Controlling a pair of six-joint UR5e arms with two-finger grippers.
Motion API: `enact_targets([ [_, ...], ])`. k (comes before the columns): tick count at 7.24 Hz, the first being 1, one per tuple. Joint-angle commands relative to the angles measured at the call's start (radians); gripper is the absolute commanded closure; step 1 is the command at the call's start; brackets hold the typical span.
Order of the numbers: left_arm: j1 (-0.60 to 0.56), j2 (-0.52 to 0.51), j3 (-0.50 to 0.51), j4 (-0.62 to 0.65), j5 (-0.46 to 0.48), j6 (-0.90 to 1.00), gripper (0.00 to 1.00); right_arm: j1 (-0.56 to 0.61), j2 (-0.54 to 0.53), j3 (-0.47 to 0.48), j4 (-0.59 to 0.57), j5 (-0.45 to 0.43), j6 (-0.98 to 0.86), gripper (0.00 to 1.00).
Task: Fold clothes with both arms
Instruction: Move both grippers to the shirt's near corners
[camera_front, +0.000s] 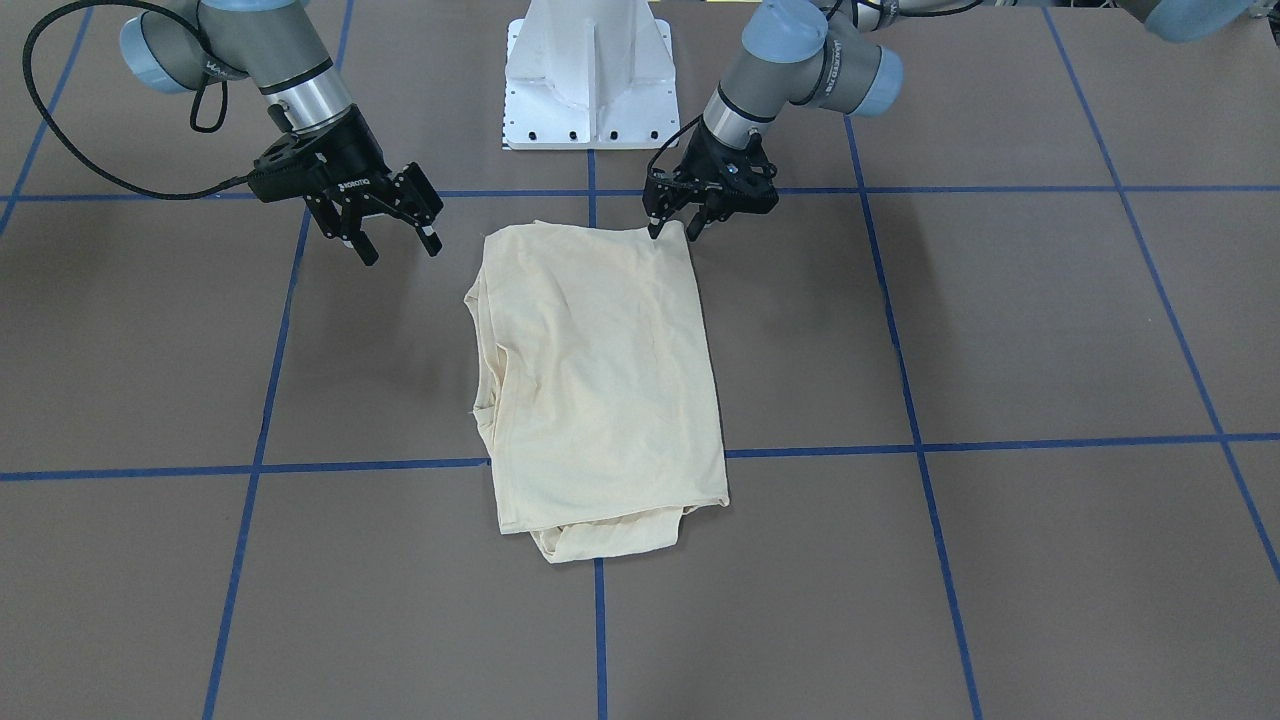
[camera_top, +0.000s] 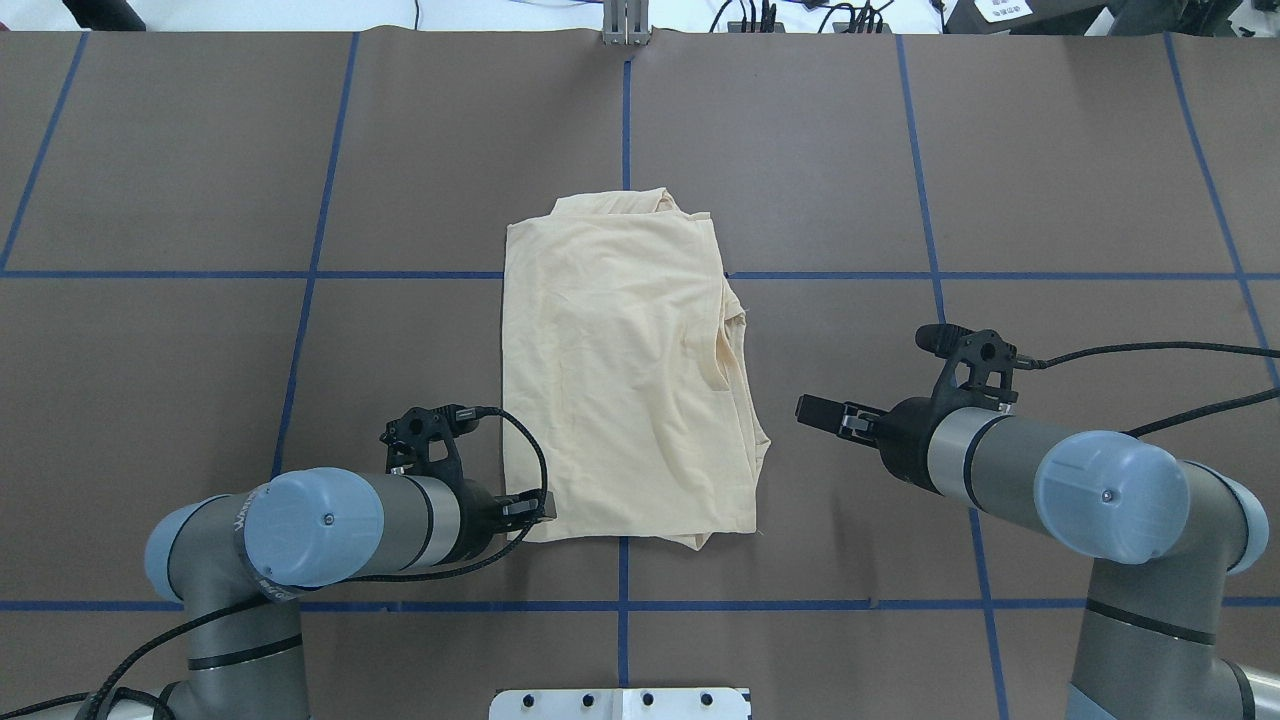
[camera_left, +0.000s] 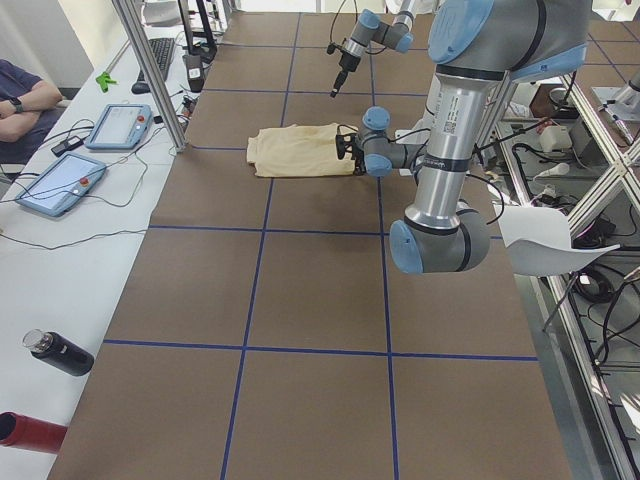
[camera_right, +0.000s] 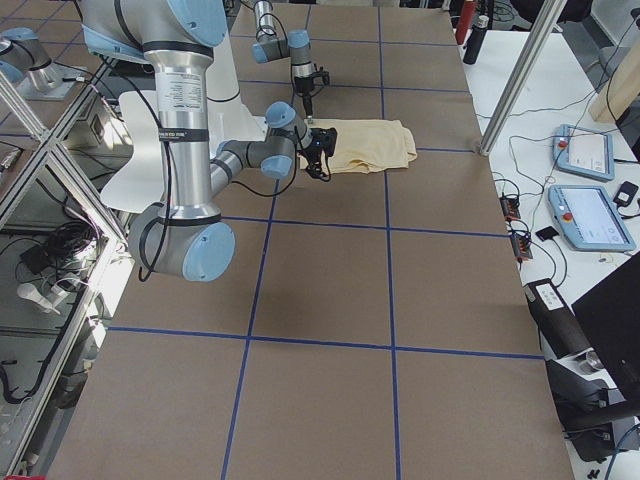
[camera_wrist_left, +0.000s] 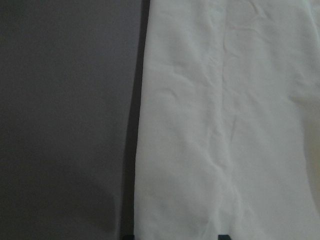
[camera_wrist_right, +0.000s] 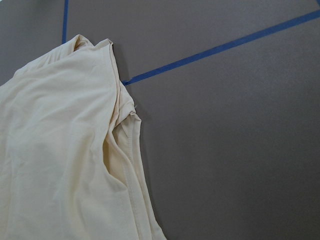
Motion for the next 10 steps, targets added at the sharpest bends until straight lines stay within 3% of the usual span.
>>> enact_targets([
  [1, 0.009, 0.006, 0.000, 0.000, 0.001, 0.000, 0.38, -0.002, 0.000, 0.000, 0.000, -0.007, 0.000, 0.00],
  [2, 0.009, 0.005, 0.000, 0.000, 0.001, 0.000, 0.53, -0.002, 0.000, 0.000, 0.000, -0.007, 0.000, 0.00],
  [3, 0.011, 0.005, 0.000, 0.000, 0.000, 0.000, 0.77, -0.002, 0.000, 0.000, 0.000, -0.007, 0.000, 0.00],
  [4, 0.011, 0.005, 0.000, 0.000, 0.000, 0.000, 0.95, -0.002, 0.001, -0.008, 0.000, -0.007, 0.000, 0.00],
  [5, 0.011, 0.003, -0.001, 0.000, 0.000, 0.000, 1.00, -0.003, 0.009, -0.024, -0.002, -0.009, 0.002, 0.00],
  [7, 0.011, 0.002, -0.003, 0.000, 0.000, 0.001, 1.00, -0.012, 0.052, -0.084, -0.053, -0.046, 0.055, 0.03],
  [9, 0.011, 0.002, -0.005, 0.000, 0.000, 0.001, 1.00, -0.050, 0.229, -0.092, -0.354, -0.058, 0.196, 0.09],
  [10, 0.011, 0.002, -0.008, 0.000, -0.002, 0.000, 1.00, -0.107, 0.278, -0.100, -0.442, -0.120, 0.242, 0.10],
])
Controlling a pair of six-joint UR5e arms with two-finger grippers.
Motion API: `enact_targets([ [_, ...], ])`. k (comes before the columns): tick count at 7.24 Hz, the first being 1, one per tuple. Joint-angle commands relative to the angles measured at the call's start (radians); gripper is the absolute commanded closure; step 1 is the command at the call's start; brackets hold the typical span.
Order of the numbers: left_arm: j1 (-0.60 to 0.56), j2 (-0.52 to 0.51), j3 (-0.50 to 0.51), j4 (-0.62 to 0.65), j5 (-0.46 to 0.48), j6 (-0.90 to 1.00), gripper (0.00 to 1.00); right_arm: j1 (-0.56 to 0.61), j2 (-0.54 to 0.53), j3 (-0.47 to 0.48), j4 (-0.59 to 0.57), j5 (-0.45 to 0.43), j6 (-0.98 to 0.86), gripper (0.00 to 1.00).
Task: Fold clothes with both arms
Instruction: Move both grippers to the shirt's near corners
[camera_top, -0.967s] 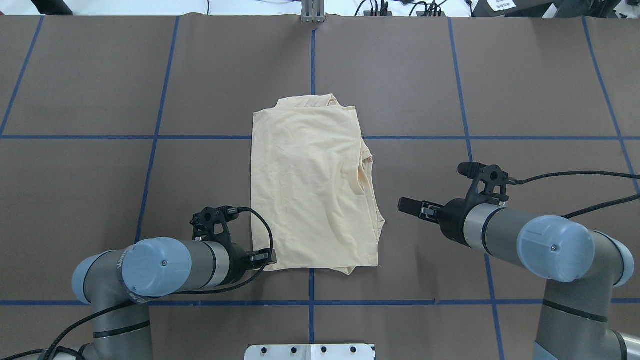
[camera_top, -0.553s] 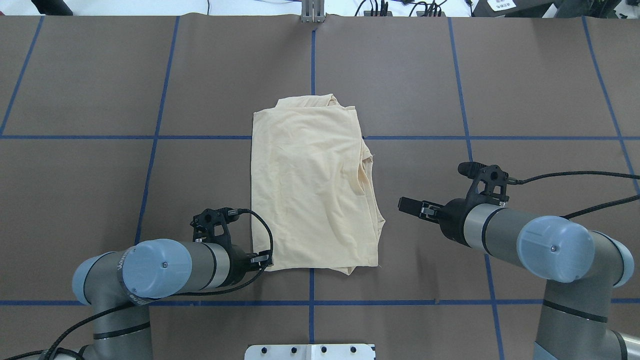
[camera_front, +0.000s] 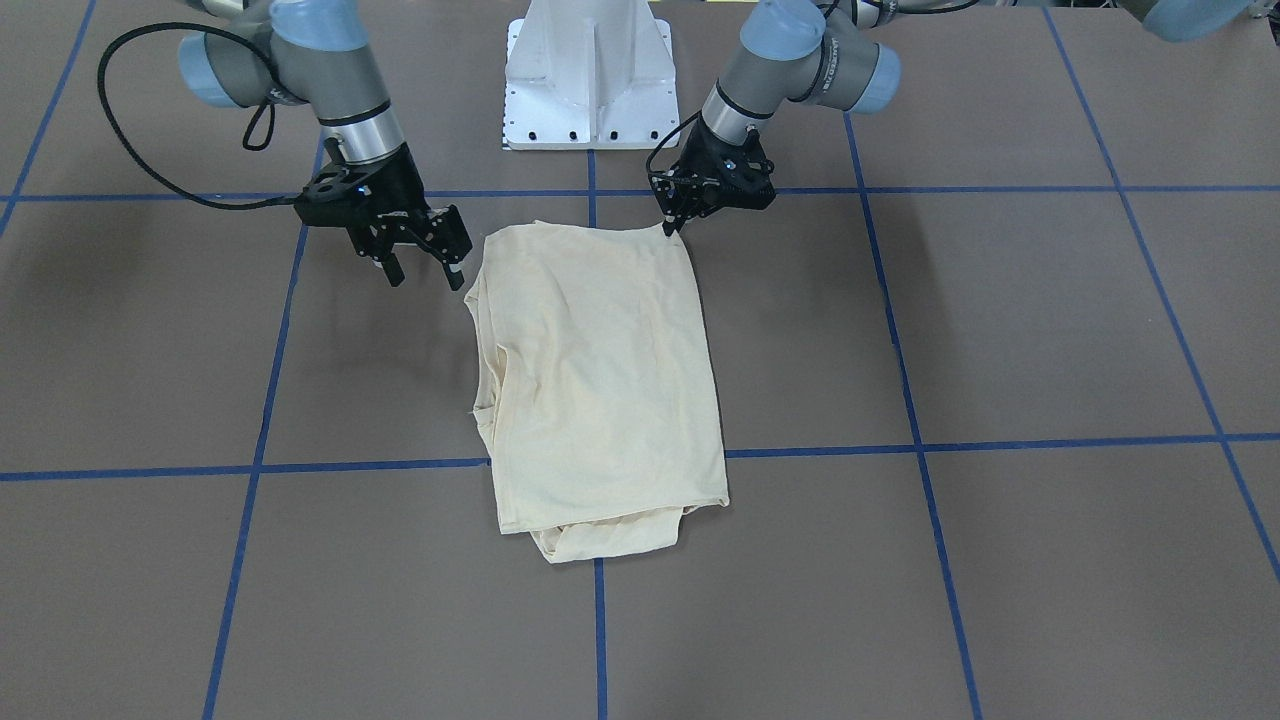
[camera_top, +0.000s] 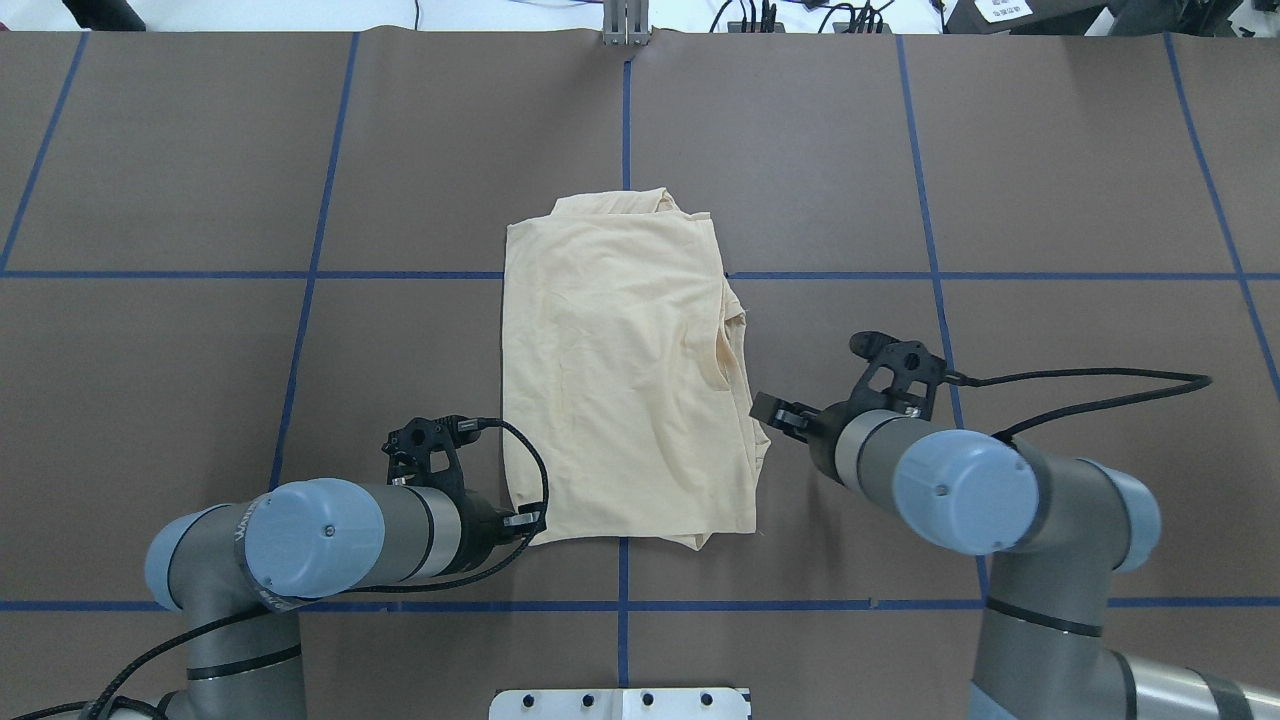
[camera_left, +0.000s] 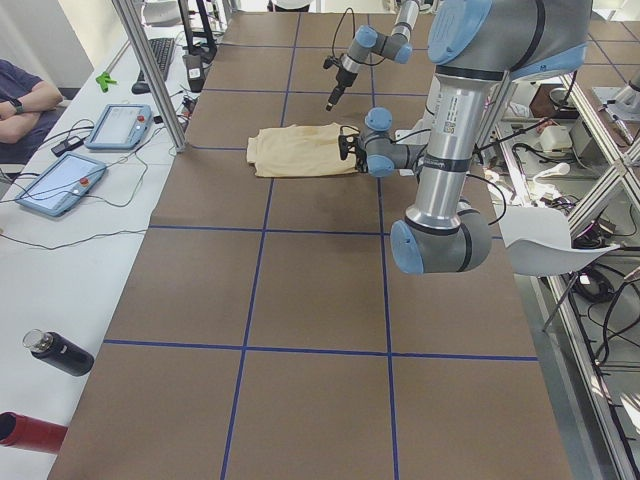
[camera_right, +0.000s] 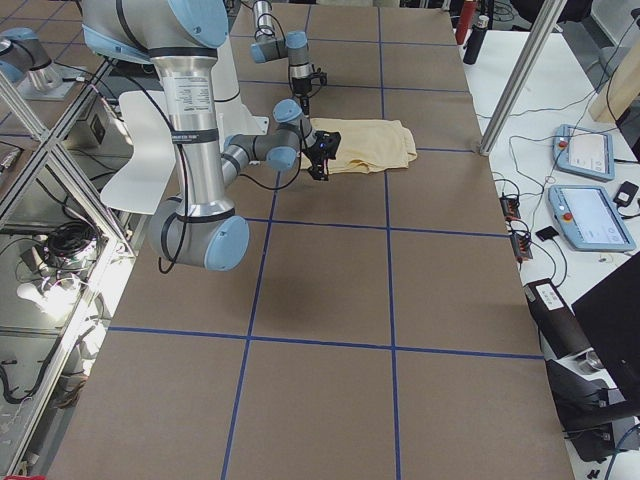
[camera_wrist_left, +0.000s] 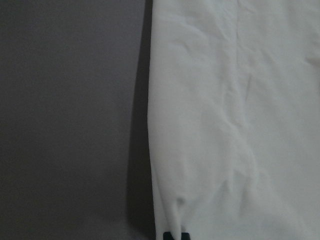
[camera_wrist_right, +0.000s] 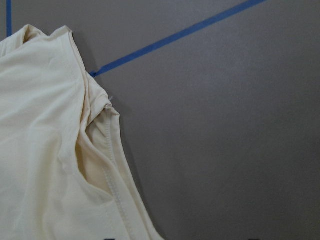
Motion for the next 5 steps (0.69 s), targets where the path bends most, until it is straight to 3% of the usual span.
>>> enact_targets([
  [1, 0.000, 0.001, -0.005, 0.000, -0.001, 0.000, 1.00, -0.093, 0.081, -0.036, -0.133, -0.098, 0.081, 0.12],
  [5, 0.000, 0.003, -0.012, 0.000, -0.001, 0.000, 1.00, -0.104, 0.073, -0.082, -0.053, -0.112, 0.078, 0.32],
])
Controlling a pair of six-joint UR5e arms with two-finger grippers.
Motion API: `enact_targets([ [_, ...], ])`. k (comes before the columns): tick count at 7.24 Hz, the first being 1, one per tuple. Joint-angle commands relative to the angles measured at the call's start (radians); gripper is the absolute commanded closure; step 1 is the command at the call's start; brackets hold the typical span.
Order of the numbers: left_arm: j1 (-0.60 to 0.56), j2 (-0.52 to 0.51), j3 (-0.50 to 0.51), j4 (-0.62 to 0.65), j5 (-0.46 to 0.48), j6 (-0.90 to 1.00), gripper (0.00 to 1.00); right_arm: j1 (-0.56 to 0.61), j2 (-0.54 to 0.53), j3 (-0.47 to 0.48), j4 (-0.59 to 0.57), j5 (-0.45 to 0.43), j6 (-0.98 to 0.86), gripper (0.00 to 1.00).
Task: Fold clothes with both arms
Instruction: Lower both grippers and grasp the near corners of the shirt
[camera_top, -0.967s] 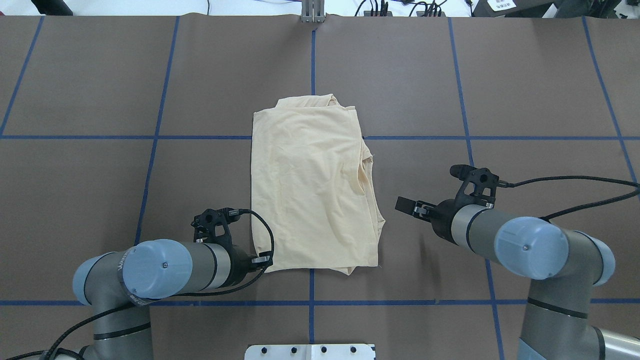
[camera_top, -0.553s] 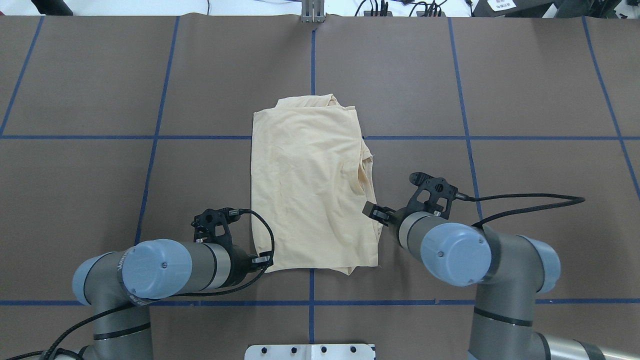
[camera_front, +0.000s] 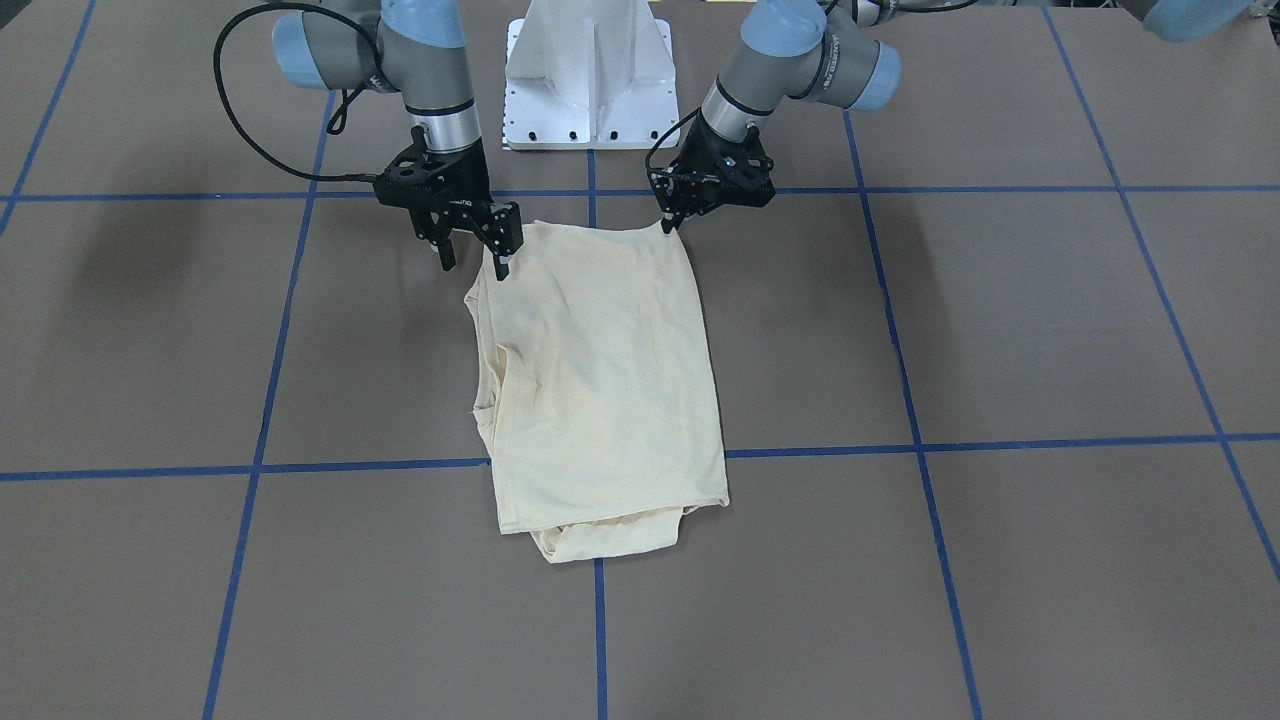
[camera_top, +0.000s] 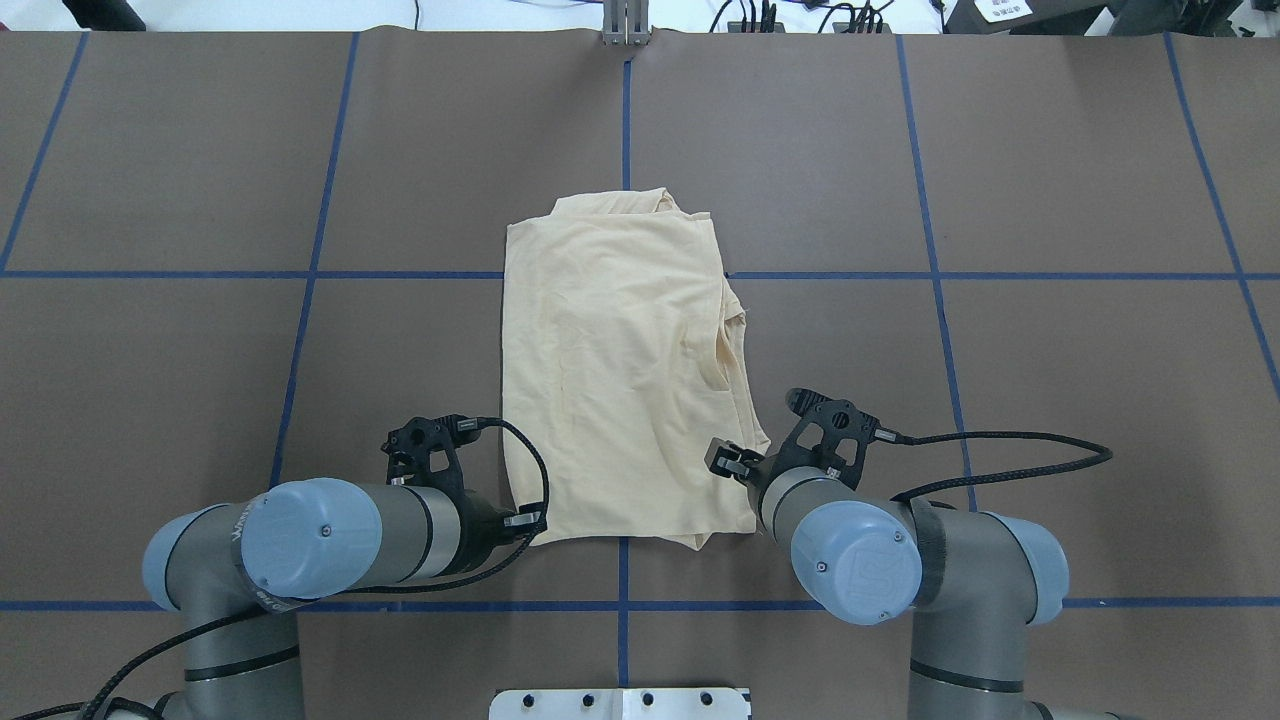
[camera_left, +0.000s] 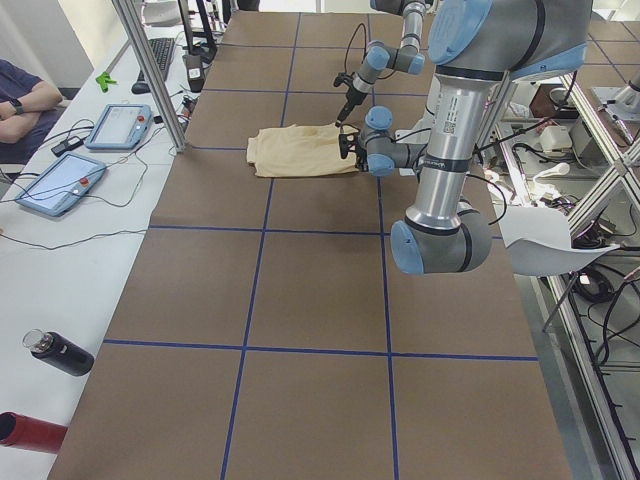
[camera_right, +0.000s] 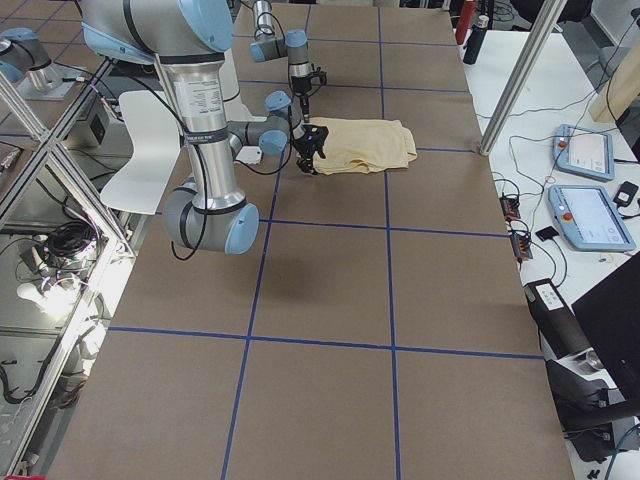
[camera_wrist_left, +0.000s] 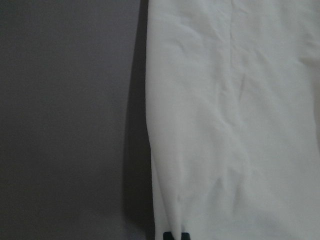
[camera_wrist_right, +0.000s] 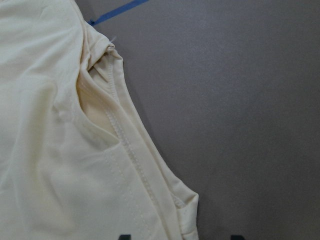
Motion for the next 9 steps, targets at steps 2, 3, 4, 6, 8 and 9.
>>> enact_targets([
  [2, 0.000, 0.001, -0.003, 0.000, 0.000, 0.000, 1.00, -0.006, 0.002, -0.014, 0.016, -0.018, 0.001, 0.39],
  [3, 0.000, 0.001, -0.004, 0.000, 0.001, 0.000, 1.00, -0.008, 0.005, -0.019, 0.016, -0.027, 0.003, 0.47],
  [4, -0.002, 0.001, -0.006, 0.000, 0.002, 0.000, 1.00, -0.011, 0.005, -0.019, 0.016, -0.028, 0.003, 0.51],
  [6, -0.002, 0.001, -0.006, 0.000, 0.002, 0.000, 1.00, -0.017, 0.007, -0.019, 0.015, -0.039, 0.003, 0.57],
  [8, -0.002, 0.001, -0.007, 0.000, 0.002, 0.000, 1.00, -0.020, 0.008, -0.019, 0.015, -0.045, 0.005, 0.67],
  [9, -0.002, 0.002, -0.009, 0.000, 0.002, 0.000, 1.00, -0.026, 0.008, -0.019, 0.015, -0.056, 0.011, 0.67],
])
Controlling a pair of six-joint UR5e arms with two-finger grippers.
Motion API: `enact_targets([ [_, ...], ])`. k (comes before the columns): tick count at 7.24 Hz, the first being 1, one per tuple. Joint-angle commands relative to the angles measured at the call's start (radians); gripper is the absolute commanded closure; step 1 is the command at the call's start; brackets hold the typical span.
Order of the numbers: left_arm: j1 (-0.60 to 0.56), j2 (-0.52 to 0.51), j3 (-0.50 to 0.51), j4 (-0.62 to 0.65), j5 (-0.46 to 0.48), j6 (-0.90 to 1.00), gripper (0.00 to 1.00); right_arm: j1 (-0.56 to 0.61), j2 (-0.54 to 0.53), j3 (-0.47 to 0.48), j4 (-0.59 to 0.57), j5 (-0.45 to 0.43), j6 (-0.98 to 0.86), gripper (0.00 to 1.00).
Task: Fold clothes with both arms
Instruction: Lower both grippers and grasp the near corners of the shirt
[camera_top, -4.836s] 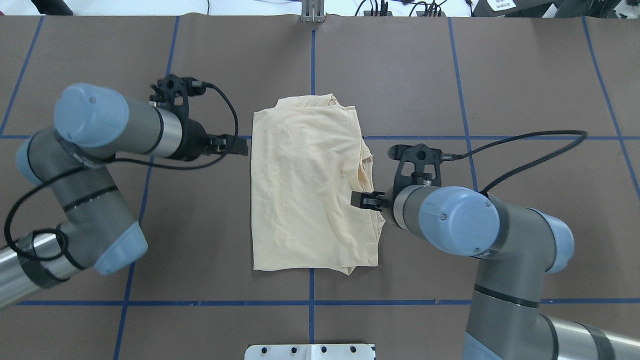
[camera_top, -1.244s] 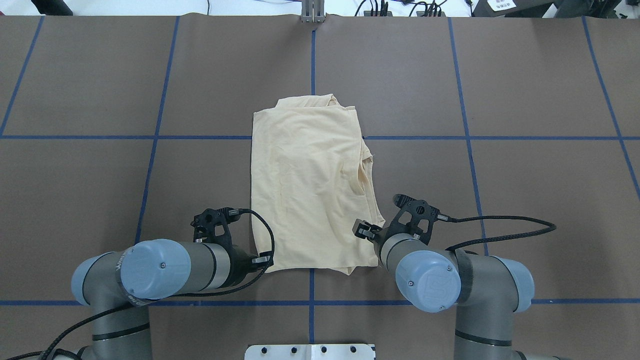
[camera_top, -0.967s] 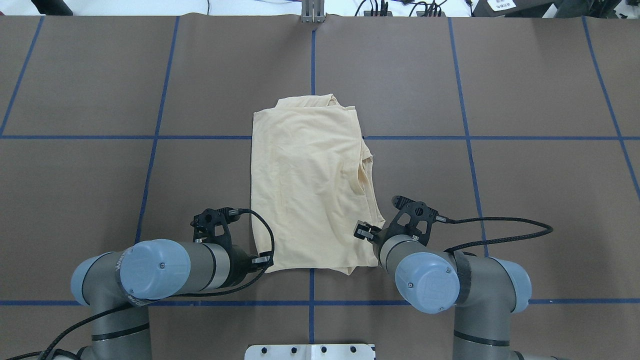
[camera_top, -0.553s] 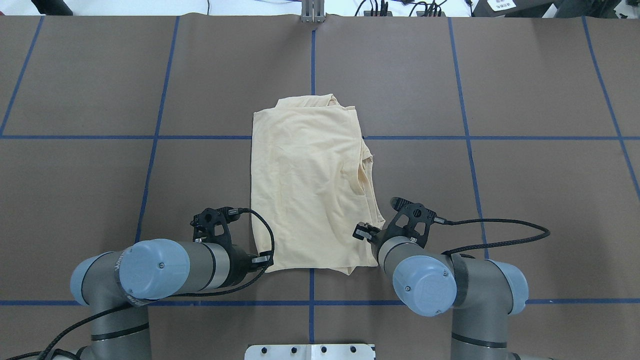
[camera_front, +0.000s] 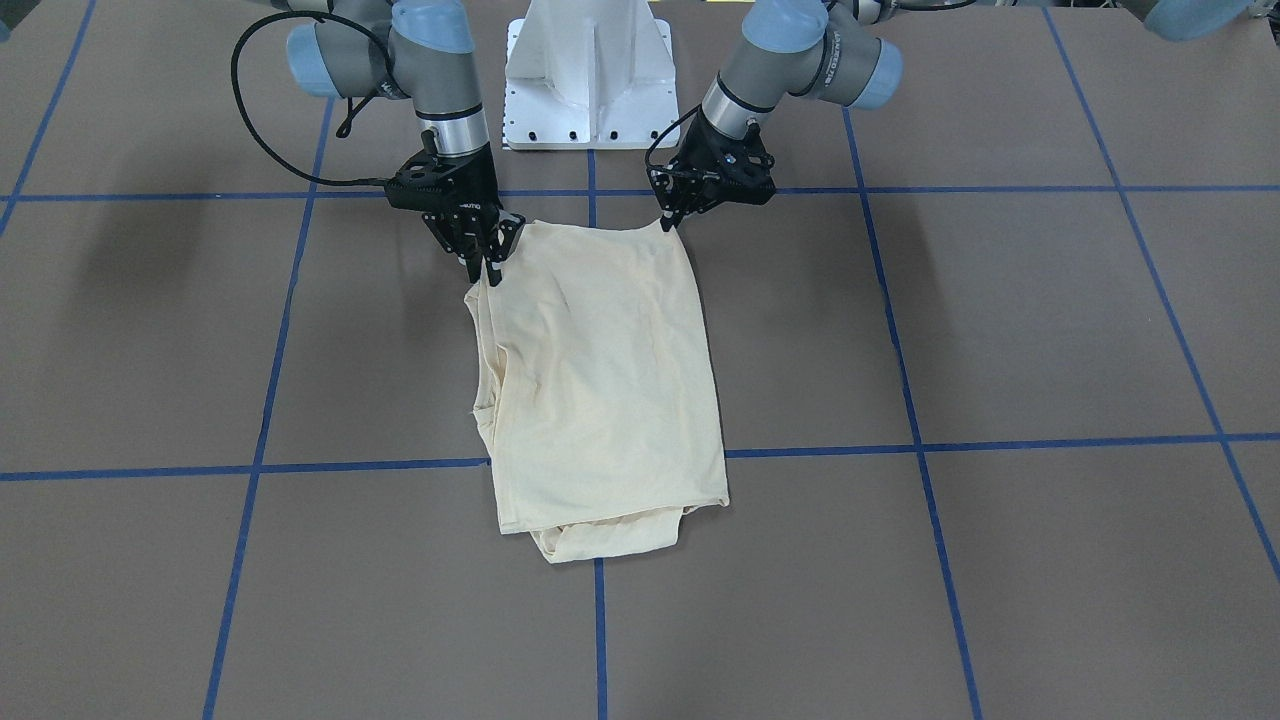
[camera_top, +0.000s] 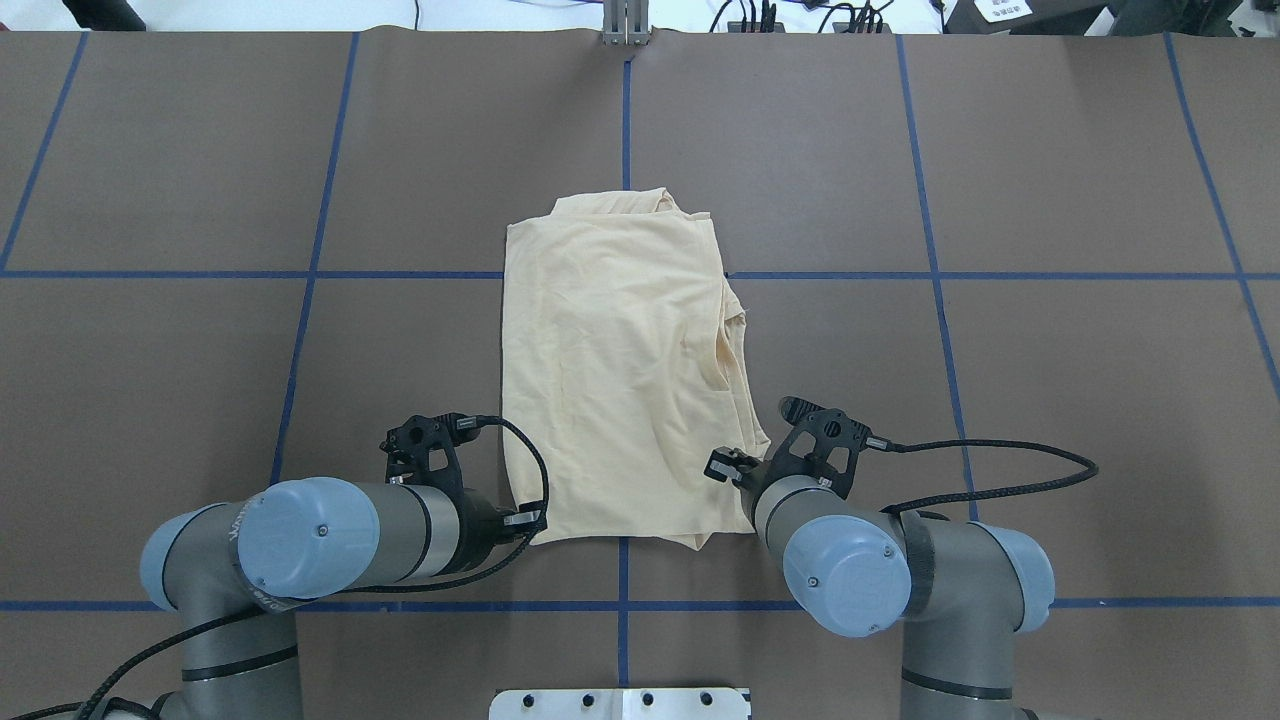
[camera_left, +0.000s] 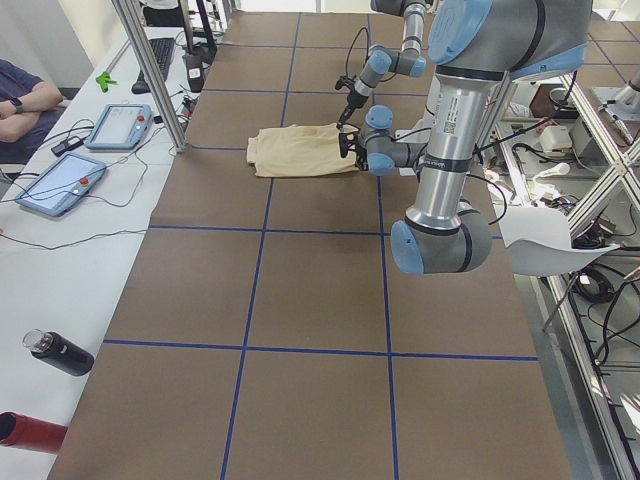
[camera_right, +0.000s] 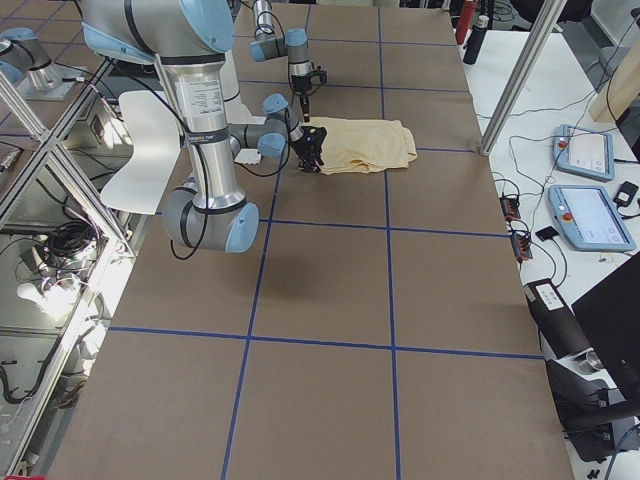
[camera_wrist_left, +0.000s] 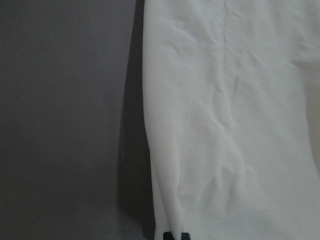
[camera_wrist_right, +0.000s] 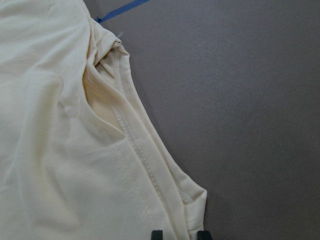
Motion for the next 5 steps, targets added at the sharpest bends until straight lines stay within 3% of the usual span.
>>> enact_targets([
  [1, 0.000, 0.001, -0.001, 0.000, 0.000, 0.001, 1.00, -0.009, 0.000, 0.000, -0.002, -0.014, 0.005, 0.67],
  [3, 0.000, 0.000, -0.001, 0.000, 0.000, 0.001, 1.00, -0.017, 0.000, 0.000, -0.002, -0.028, 0.005, 0.67],
  [4, 0.000, 0.000, -0.003, 0.000, 0.000, 0.001, 1.00, -0.023, 0.000, 0.000, -0.002, -0.038, 0.008, 0.74],
  [5, 0.000, 0.000, -0.007, 0.000, 0.000, 0.001, 1.00, -0.027, 0.000, -0.002, -0.002, -0.045, 0.007, 0.94],
])
